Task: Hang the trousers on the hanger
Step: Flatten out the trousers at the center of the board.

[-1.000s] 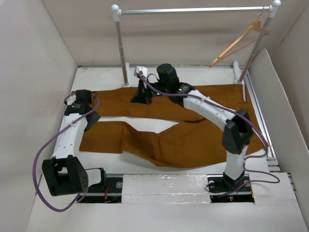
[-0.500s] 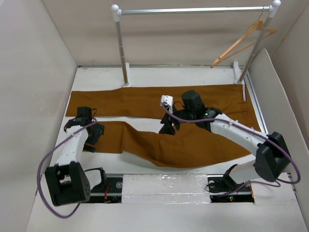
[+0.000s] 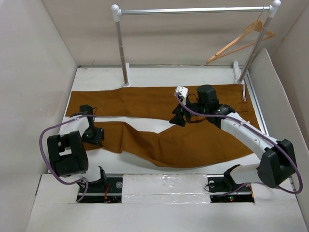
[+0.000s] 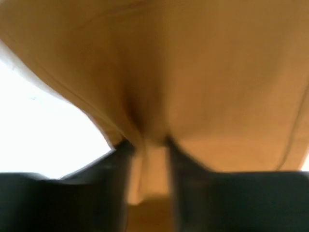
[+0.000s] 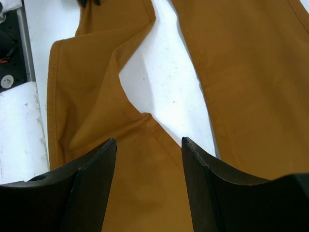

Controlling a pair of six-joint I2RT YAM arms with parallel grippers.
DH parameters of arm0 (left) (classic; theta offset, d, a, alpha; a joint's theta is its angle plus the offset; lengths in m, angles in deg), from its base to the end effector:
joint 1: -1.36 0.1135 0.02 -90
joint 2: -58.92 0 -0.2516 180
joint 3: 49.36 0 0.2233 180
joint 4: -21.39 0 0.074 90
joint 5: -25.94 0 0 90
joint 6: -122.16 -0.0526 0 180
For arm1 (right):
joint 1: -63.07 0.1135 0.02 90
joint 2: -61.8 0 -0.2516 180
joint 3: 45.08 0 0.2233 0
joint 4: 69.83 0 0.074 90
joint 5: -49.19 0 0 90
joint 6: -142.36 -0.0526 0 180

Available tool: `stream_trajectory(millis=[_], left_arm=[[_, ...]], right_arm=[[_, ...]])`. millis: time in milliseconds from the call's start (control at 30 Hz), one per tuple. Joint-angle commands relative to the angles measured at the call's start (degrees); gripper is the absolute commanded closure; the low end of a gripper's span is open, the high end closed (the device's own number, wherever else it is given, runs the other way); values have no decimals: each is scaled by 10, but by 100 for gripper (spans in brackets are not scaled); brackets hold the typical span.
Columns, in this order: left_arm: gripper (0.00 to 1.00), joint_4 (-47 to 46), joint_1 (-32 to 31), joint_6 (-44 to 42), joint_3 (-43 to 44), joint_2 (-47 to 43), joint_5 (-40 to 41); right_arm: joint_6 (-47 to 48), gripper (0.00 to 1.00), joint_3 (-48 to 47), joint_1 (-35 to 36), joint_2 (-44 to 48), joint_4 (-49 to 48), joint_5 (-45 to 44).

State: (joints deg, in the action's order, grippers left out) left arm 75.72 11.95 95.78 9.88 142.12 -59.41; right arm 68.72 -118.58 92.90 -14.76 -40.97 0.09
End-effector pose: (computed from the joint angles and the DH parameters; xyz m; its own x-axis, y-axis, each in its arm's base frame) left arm 0.2154 0.0446 0.1489 -0.2491 -0.9550 -0.1613 -0.9509 0.2728 -0.1466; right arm 0.2267 0.1697 0.2861 -0.1984 -0.3592 -0.9119 -0.9525 0.2898 0.0931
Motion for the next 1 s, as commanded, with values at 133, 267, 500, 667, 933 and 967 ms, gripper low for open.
stream_trajectory(millis=[133, 267, 500, 667, 933, 967], left_arm=[[100, -78, 77, -55, -23, 73, 16], [100, -64, 194, -114, 12, 66, 66], [100, -64, 267, -182, 102, 50, 54], [100, -78, 267, -211, 118, 7, 13], [46, -32, 267, -246, 119, -65, 5], [38, -31, 272, -242, 109, -87, 18]], right_arm=[[-5, 39, -33, -37, 36, 17, 8], [-15, 39, -33, -55, 44, 26, -5], [-21, 37, -43, -62, 18, 43, -16], [-21, 32, -58, -45, 2, 53, -28], [-32, 26, -65, -35, 1, 54, -39], [-34, 26, -64, -27, 4, 50, -38]])
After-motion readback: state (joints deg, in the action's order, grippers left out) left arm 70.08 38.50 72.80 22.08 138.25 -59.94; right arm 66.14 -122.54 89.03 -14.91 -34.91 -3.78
